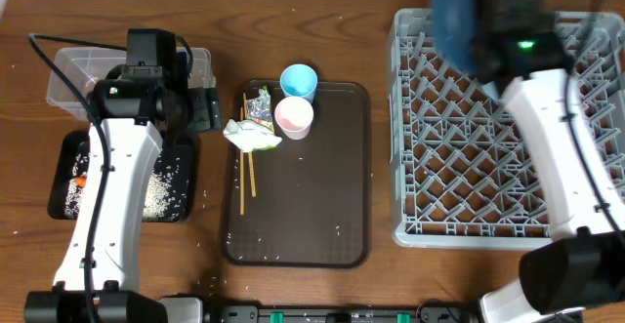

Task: Sort waste into correct bins and load items into the dishwasher rack
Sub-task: 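Lift the blue plate and carry it to the rack's right edge, then stand the blue plate upright in the rack and open the right gripper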

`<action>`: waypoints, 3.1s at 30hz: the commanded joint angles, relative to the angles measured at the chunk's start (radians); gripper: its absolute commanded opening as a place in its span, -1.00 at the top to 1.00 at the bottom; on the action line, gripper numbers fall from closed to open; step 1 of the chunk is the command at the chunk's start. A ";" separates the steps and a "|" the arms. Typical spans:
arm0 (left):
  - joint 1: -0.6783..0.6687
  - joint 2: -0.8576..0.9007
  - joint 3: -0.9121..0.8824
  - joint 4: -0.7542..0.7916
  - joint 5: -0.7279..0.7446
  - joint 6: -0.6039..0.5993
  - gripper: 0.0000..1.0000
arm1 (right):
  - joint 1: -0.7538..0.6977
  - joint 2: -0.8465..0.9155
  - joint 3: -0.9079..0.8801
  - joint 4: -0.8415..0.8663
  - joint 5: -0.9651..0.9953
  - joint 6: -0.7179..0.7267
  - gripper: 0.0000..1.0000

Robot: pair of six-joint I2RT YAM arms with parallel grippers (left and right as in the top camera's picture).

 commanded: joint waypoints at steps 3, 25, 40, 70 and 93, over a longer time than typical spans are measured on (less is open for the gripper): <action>0.006 0.004 0.005 0.000 -0.012 -0.009 -0.68 | -0.145 -0.019 0.006 0.134 0.089 -0.144 0.98; 0.006 0.004 0.004 0.000 -0.012 -0.009 -0.68 | -0.473 0.154 0.006 0.439 0.130 -0.555 0.98; 0.006 0.004 0.004 0.000 -0.012 -0.009 -0.68 | -0.476 0.287 0.006 0.439 0.131 -0.555 0.98; 0.006 0.004 0.004 0.000 -0.012 -0.009 -0.68 | -0.346 0.292 0.006 0.378 0.087 -0.542 0.03; 0.006 0.004 0.004 0.001 -0.012 -0.009 -0.68 | -0.361 0.194 0.008 0.425 0.053 -0.389 -0.40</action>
